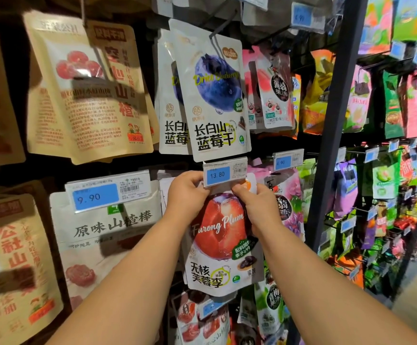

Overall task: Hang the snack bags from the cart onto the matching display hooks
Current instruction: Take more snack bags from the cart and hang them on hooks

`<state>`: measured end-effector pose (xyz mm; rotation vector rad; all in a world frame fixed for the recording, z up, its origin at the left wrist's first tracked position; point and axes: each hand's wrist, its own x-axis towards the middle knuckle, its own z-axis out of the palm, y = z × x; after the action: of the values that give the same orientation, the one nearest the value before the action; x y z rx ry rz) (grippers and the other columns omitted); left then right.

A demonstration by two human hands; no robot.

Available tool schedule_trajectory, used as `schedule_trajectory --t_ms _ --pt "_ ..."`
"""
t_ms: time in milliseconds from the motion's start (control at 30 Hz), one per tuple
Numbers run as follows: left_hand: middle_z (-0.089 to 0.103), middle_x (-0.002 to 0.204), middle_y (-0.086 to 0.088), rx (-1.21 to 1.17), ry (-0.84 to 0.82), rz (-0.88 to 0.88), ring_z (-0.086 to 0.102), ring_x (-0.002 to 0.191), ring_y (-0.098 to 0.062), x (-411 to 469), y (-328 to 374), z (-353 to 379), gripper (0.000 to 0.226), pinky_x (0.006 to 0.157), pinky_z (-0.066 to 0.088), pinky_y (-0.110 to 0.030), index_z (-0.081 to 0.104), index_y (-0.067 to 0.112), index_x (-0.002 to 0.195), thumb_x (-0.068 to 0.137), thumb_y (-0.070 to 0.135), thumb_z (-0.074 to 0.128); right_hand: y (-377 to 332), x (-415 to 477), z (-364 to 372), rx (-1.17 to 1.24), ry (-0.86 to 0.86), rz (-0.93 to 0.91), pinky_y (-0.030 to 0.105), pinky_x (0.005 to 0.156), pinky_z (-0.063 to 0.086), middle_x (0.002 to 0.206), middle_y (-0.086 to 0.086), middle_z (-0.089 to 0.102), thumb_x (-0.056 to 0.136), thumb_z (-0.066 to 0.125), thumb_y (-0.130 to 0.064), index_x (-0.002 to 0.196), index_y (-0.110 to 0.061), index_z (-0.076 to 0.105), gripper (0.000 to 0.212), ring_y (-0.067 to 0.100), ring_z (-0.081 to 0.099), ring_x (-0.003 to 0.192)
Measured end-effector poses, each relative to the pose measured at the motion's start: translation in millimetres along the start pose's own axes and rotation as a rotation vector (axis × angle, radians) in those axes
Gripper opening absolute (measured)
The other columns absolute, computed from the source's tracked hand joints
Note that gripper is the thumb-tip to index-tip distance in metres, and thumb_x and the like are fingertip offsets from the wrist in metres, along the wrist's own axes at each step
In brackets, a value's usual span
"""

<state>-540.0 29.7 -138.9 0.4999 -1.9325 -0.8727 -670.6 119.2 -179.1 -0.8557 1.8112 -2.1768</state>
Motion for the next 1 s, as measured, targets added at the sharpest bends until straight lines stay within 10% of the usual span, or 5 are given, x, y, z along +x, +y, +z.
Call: schedule_trajectory --t_ms 667,1000 --pt "0.064 0.081 0.025 -0.177 -0.022 0.004 0.057 0.075 0.014 -5 4 -7 0.022 0.064 0.041 0.002 0.069 0.029 0.089 0.078 0.011 0.077 2 -5 3 0.022 0.074 -0.032 0.041 0.069 0.059 0.084 0.011 0.074 0.081 0.076 -0.025 0.087 -0.008 0.069 0.02 0.031 0.071 0.079" --pt "0.066 0.096 0.003 -0.063 0.003 0.031 0.059 0.088 -0.008 4 1 -2 0.023 0.062 0.038 0.004 0.076 0.017 0.101 0.078 0.018 0.079 4 1 2 0.001 0.067 -0.048 0.053 0.075 0.059 0.083 0.01 0.075 0.077 0.076 -0.032 0.084 -0.014 0.069 0.02 0.033 0.072 0.079"
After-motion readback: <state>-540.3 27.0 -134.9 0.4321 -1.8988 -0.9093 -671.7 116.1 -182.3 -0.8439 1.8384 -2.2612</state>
